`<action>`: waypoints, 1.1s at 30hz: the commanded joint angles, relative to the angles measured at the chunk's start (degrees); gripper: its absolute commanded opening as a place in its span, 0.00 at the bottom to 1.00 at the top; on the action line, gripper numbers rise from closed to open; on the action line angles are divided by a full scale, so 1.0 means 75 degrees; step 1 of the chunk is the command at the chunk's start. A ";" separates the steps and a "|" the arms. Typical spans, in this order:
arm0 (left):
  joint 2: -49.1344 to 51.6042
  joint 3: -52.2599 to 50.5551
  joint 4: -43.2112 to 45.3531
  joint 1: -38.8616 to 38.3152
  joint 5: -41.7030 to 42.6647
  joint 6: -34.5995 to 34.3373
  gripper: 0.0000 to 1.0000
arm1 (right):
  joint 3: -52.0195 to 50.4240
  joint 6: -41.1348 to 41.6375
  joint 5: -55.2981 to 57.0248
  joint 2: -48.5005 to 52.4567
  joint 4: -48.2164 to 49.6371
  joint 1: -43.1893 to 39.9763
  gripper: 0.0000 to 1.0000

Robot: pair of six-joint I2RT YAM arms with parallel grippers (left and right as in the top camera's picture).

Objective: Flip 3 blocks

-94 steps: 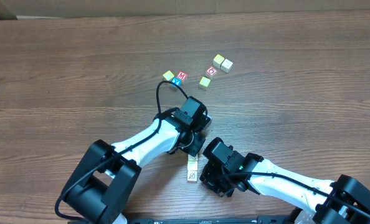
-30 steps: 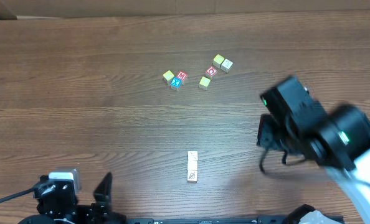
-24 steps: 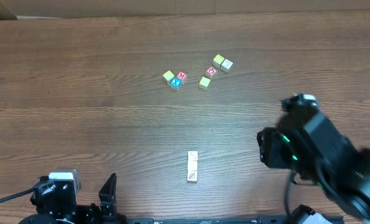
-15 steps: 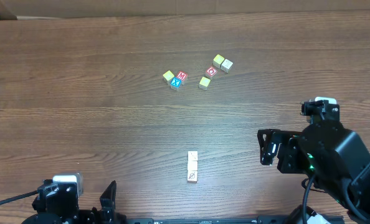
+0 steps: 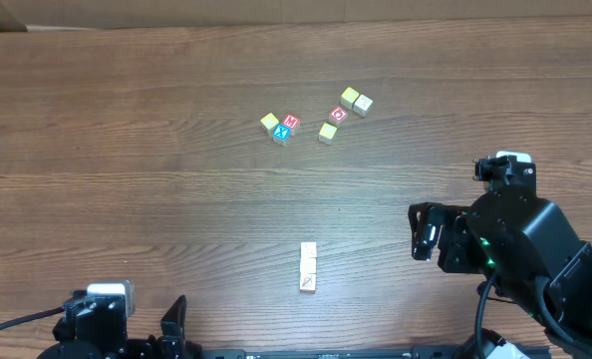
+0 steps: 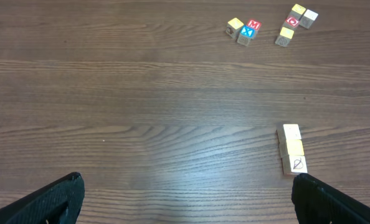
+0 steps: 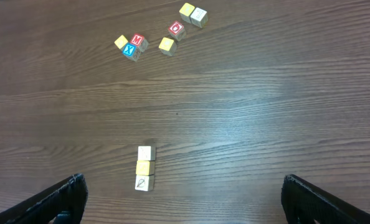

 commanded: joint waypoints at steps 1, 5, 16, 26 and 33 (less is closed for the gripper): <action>-0.0023 -0.0064 0.0012 0.0026 0.0041 0.0009 1.00 | 0.0122 0.0003 0.0137 -0.0041 0.0023 0.0050 1.00; -0.0023 -0.0064 0.0012 0.0026 0.0041 0.0009 1.00 | 0.0122 0.0006 0.0137 -0.0026 0.0023 0.0050 1.00; -0.0023 -0.0064 0.0012 0.0026 0.0041 0.0009 1.00 | 0.0122 0.0006 0.0137 -0.0026 0.0023 0.0050 1.00; -0.0023 -0.0064 0.0012 0.0026 0.0041 0.0009 1.00 | 0.0108 -0.0425 0.0323 -0.0119 0.0210 0.0047 1.00; -0.0023 -0.0064 0.0012 0.0026 0.0041 0.0009 1.00 | -0.1215 -0.1306 0.0300 -0.1332 0.2911 -0.0705 1.00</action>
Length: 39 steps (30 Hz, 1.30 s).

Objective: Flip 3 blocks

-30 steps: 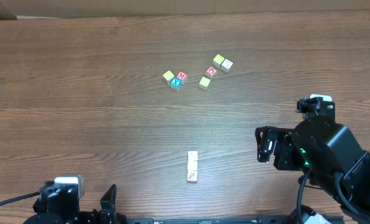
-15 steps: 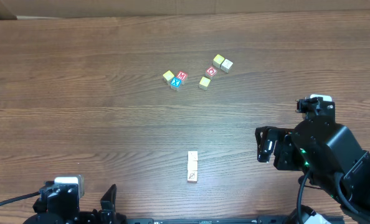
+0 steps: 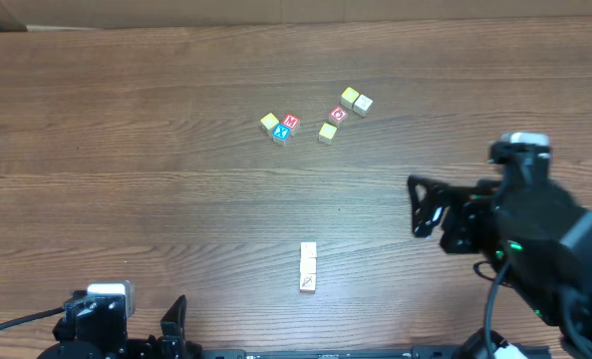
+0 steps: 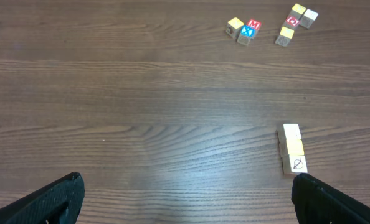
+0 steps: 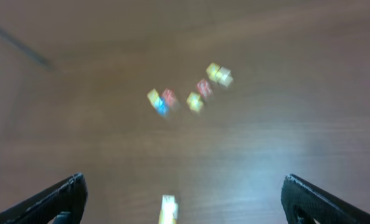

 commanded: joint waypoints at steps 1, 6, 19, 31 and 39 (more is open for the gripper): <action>-0.0023 -0.0058 0.0015 0.0026 0.0041 0.0009 1.00 | -0.1046 -0.0825 -0.0233 -0.0950 0.1119 -0.0498 1.00; -0.0023 -0.0058 0.0015 0.0026 0.0041 0.0009 1.00 | -0.3923 -0.1705 -0.1577 -0.2818 0.4287 -0.1530 1.00; -0.0023 -0.0058 0.0015 0.0026 0.0041 0.0009 1.00 | -1.0561 -0.1725 -0.3357 -0.7012 0.9521 -0.4124 1.00; -0.0023 -0.0058 0.0015 0.0026 0.0041 0.0009 1.00 | -1.1779 -0.1722 -0.2378 -0.7277 0.9687 -0.4153 1.00; -0.0023 -0.0058 0.0015 0.0026 0.0041 0.0009 1.00 | -1.1779 -0.2296 -0.2139 -0.7277 0.8988 -0.4150 1.00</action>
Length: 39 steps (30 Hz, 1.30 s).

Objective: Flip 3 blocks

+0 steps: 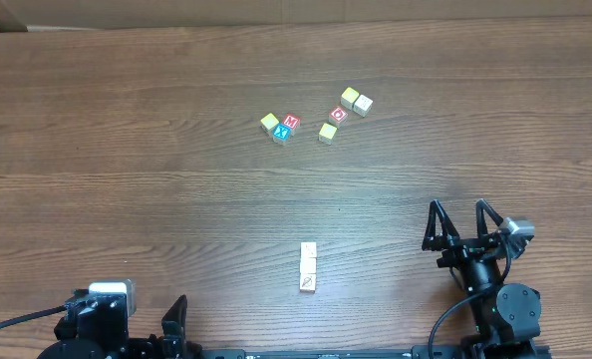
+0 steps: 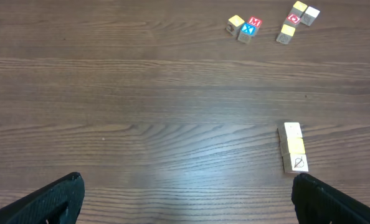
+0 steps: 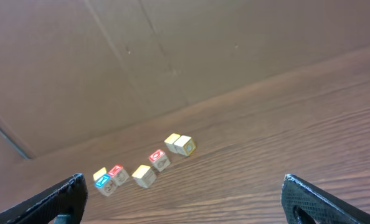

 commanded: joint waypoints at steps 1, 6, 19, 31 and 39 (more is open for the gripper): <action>-0.0023 0.0000 0.0017 0.0026 0.0035 0.0009 1.00 | -0.0085 -0.0618 0.0154 -0.0085 0.0026 -0.0029 1.00; -0.0023 0.0000 0.0017 0.0026 0.0038 0.0009 1.00 | -0.0085 -0.1737 -0.0254 -0.0085 -0.0009 -0.0029 1.00; -0.0023 0.0000 0.0017 0.0026 0.0038 0.0009 1.00 | -0.0085 -0.2323 -0.0242 -0.0085 0.0000 -0.0032 1.00; -0.0023 0.0000 0.0017 0.0026 0.0038 0.0009 1.00 | -0.0082 -0.2320 -0.0242 -0.0085 0.0000 -0.0029 1.00; -0.0023 0.0000 0.0017 0.0026 0.0038 0.0009 1.00 | -0.0082 -0.2320 -0.0242 -0.0085 0.0000 -0.0029 1.00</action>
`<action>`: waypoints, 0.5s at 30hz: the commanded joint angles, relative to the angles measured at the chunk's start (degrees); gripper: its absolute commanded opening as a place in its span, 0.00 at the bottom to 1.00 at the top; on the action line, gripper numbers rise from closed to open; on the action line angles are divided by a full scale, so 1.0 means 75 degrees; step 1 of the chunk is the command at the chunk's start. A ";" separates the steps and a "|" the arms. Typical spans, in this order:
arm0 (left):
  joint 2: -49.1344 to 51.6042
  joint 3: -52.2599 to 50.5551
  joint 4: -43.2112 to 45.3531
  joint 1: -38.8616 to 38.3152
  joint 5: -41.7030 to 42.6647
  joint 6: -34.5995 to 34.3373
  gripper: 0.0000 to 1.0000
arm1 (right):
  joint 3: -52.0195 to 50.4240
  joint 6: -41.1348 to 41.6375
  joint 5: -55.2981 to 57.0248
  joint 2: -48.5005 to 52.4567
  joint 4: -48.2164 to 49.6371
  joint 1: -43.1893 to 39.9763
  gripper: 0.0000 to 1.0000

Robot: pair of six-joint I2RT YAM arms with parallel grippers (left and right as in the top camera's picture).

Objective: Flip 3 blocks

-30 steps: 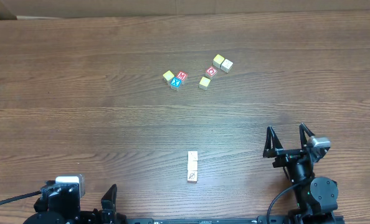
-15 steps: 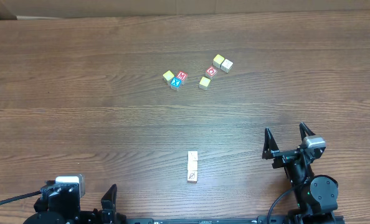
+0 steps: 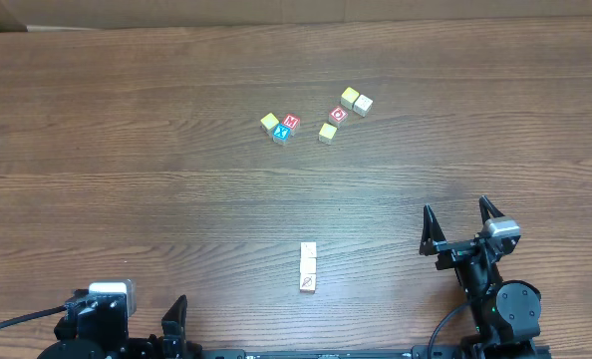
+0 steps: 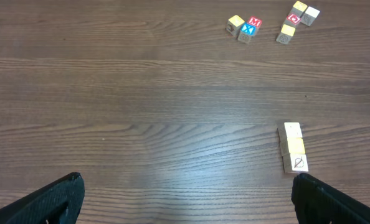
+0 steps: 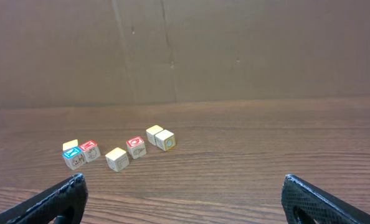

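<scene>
A row of three pale blocks (image 3: 308,267) lies near the table's front middle; the left wrist view shows the row (image 4: 293,147) too, its nearest block bearing a line drawing. Far back sits a scatter of several blocks: yellow (image 3: 269,123), red M (image 3: 291,122), blue X (image 3: 282,132), red O (image 3: 338,114). The right wrist view sees this scatter (image 5: 117,158) from low down. My right gripper (image 3: 456,209) is open at the front right and points toward the far side. My left gripper (image 4: 185,202) is open at the front left, nothing between its fingers (image 4: 54,200).
A brown cardboard wall (image 5: 172,50) stands behind the far edge of the wooden table (image 3: 127,179). Both arm bases sit at the front edge.
The right wrist has turned a little, so its view is now level and the far blocks sit lower left. The left arm and all blocks are where they were.
At first my right arm reached out over the right side of the table, its open gripper facing down toward the row of three. Then it was farther right, its view blurred. Later it was folded at the front right edge, facing the far blocks, as now.
</scene>
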 commanded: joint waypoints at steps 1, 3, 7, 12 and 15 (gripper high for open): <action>-0.0023 0.0000 0.0017 0.0026 0.0038 0.0009 1.00 | -0.0082 -0.0052 -0.0038 -0.0085 0.0041 -0.0029 1.00; -0.0023 0.0000 0.0017 0.0026 0.0038 0.0009 1.00 | -0.0082 -0.0052 -0.0038 -0.0085 0.0041 -0.0029 1.00; -0.0023 0.0000 0.0017 0.0026 0.0038 0.0009 1.00 | -0.0082 -0.0052 -0.0038 -0.0085 0.0041 -0.0029 1.00; -0.0023 0.0000 0.0017 0.0026 0.0038 0.0009 1.00 | -0.0082 -0.0052 -0.0038 -0.0085 0.0041 -0.0029 1.00; -0.0023 0.0000 0.0262 0.0026 -0.0143 0.0041 1.00 | -0.0082 -0.0052 -0.0038 -0.0085 0.0041 -0.0029 1.00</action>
